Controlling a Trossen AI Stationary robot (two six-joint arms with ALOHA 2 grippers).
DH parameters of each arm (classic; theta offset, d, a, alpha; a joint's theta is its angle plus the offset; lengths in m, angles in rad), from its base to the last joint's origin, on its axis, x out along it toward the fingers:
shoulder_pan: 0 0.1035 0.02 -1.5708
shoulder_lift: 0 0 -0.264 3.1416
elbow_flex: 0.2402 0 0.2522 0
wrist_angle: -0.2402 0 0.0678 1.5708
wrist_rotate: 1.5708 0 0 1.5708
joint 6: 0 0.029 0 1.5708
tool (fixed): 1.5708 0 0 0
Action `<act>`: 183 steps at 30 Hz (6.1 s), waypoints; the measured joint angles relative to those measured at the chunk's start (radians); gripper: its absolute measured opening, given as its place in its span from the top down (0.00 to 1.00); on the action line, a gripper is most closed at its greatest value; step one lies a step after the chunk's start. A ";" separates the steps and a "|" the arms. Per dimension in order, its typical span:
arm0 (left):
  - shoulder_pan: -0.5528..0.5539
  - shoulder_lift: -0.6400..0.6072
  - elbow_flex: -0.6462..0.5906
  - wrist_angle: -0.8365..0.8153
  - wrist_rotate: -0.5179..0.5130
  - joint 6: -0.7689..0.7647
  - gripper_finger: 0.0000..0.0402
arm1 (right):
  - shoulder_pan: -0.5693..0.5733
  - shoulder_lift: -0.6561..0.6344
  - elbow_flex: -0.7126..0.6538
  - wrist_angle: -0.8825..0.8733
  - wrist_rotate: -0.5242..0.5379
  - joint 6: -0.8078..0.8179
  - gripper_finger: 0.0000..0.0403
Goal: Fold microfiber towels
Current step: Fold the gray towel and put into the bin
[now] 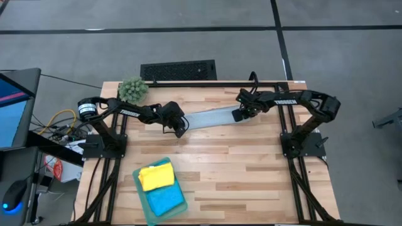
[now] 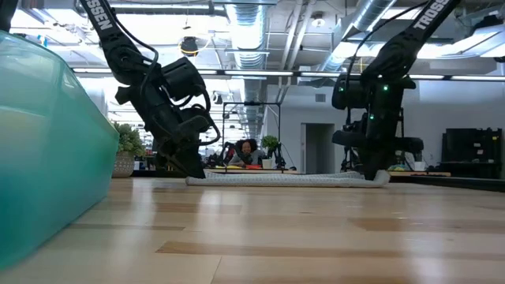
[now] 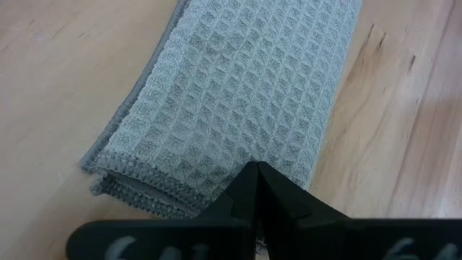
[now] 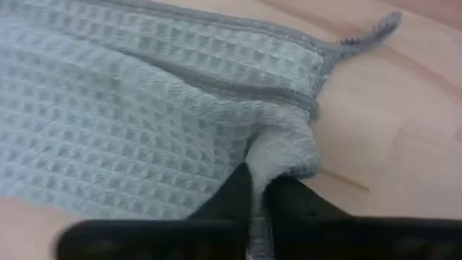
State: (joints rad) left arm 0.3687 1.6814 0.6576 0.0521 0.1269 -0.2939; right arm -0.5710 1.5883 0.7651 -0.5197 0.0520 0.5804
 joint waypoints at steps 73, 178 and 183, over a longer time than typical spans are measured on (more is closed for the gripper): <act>-0.036 0.001 -0.001 0.075 0.026 -0.060 1.00 | 0.290 0.200 0.389 0.162 -0.003 0.126 0.81; -0.140 0.000 0.001 0.124 0.053 -0.138 1.00 | 0.187 0.337 0.560 -0.241 -0.096 -0.049 0.91; -0.160 0.000 0.001 0.128 0.051 -0.140 1.00 | 0.230 0.328 0.653 -0.296 -0.053 -0.052 0.95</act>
State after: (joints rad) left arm 0.2087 1.6817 0.6590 0.1802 0.1775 -0.4340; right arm -0.3410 1.9166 1.4180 -0.8162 -0.0007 0.5280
